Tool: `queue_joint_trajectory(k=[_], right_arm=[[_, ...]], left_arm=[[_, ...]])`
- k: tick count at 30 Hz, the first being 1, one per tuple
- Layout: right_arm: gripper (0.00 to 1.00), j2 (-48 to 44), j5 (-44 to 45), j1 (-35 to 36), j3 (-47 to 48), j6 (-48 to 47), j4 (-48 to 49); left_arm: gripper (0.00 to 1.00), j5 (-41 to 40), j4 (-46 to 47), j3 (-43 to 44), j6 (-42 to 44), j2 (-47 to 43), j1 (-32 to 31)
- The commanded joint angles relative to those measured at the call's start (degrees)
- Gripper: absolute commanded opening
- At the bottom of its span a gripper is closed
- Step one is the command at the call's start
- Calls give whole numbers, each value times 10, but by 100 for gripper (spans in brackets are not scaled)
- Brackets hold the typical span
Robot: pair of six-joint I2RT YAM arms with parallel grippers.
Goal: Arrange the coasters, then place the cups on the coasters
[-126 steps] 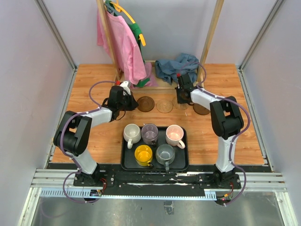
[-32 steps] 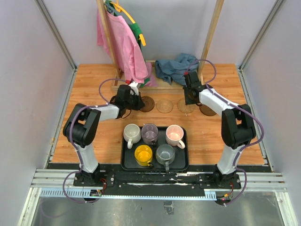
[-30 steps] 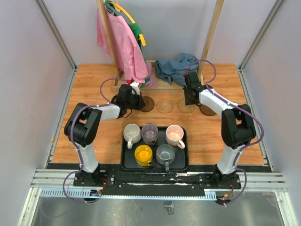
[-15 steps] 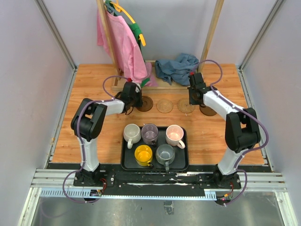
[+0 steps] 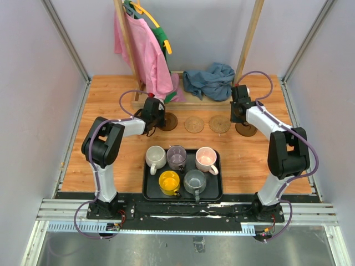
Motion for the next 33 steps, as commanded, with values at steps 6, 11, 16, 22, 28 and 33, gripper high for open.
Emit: queue_joint_trajectory(k=[6,11,16,22,28,33], right_arm=[[1,12,14,-56,2,27,-15],[1,29,16,-76,-5,28,-16],[1,49,8,-90,-5,24,-12],[1,66,0,-96,1,23,-7],[1,87,-6,-97,13,20,-5],[1,103,-10,-98,23,19,-3]], left_arm=[[1,38,-23,-21,2,-18,0],[2,49,-8,-23,-2,-30,0],[3,52,-3,-9,2,-51,0],[3,60,-3,4,-1,-67,0],[3,58,-8,4,-3,-82,0],[3,39,-10,-8,2,-105,0]])
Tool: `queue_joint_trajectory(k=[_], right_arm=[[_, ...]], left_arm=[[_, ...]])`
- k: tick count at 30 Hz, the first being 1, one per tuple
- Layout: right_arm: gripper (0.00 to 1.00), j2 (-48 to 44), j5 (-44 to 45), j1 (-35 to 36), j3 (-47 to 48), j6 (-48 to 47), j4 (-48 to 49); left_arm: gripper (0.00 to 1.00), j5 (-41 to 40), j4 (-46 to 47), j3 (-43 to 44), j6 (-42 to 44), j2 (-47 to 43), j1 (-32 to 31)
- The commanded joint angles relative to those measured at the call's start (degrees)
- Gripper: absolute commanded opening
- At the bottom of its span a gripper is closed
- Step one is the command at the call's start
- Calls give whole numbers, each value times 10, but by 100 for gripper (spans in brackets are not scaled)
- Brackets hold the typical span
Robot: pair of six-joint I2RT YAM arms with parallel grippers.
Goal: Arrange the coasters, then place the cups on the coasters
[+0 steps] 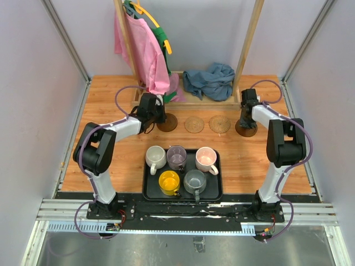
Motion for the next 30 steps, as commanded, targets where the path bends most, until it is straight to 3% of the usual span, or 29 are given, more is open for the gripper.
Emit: queue_joint_trajectory(k=[1,14,23,30], right_arm=[[1,18,-6,-10,21,-1,0],[1,26,-17,-11,45,-13,2],[2,-59,-52,-10,14,-19,26],[3,-122,-66,13,-23,-18,31]], left_arm=[[4,-21,1,-3,10,-39,0],[5,-83,-26,-11,25,-41,30],[5,-172,-111,17,47,-17,90],[5,-184,-119,32,58,21,116]])
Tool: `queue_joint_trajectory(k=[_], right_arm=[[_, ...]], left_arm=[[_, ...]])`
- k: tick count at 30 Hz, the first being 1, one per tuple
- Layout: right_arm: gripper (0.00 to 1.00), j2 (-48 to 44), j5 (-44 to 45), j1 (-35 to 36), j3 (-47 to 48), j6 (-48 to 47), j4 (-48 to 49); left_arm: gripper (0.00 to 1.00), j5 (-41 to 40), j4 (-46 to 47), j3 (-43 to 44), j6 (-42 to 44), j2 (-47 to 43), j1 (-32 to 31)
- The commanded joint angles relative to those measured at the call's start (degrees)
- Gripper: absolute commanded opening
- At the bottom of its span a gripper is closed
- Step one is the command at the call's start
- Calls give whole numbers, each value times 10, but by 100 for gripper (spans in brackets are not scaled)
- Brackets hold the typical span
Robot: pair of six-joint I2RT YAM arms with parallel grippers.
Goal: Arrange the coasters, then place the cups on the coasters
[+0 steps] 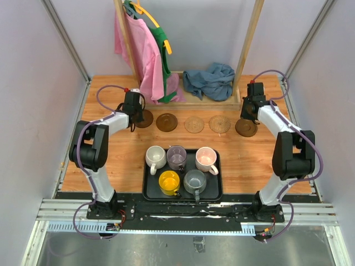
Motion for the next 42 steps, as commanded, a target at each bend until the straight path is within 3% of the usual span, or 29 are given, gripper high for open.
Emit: queue_joint_trajectory(k=[1,11,22,31,42], right_arm=[[3,-41,-10,16,-25,-6,2],[3,-86,-5,51,-34,-14,14],[3,-38,7,51,6,-20,20],[2,-17,-7,52,32,-23,8],[1,-6,-18,53,21,-19,10]], left_arm=[[5,-20,-7,19,15,29,12],[4,40,36,25,-1,53,29],[4,135,31,42,-9,62,30],[3,113,-63,82,-7,101,29],[3,71,-83,2,-32,62,29]])
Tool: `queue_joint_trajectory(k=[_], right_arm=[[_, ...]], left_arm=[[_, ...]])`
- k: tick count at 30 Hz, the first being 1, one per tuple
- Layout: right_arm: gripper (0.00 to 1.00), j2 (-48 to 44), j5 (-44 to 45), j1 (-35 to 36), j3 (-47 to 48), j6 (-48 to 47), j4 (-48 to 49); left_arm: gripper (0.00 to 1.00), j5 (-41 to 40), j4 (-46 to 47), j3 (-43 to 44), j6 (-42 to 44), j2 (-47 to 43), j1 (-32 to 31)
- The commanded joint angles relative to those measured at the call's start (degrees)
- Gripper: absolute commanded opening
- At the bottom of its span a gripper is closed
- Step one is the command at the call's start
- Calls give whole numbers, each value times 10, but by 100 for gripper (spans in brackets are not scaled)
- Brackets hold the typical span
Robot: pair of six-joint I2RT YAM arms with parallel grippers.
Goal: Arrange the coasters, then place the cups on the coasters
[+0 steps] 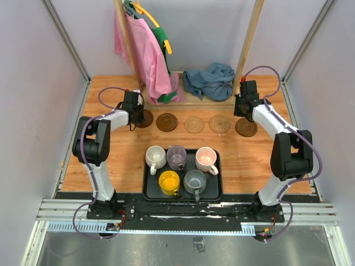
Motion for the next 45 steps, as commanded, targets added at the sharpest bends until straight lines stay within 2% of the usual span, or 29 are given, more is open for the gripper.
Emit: queue_joint_trajectory(k=[1,24,45], right_arm=[[2,14,-12,7,13,-3,-6],[1,16,-13,22,14,1,-10],[1,34,-9,33,20,0,-13]], left_arm=[[3,-30,-60,-44,-8,-4,3],[2,-89,-75,-97,-6,-44,9],[2,-79,-56,-89,-4,-47,33]])
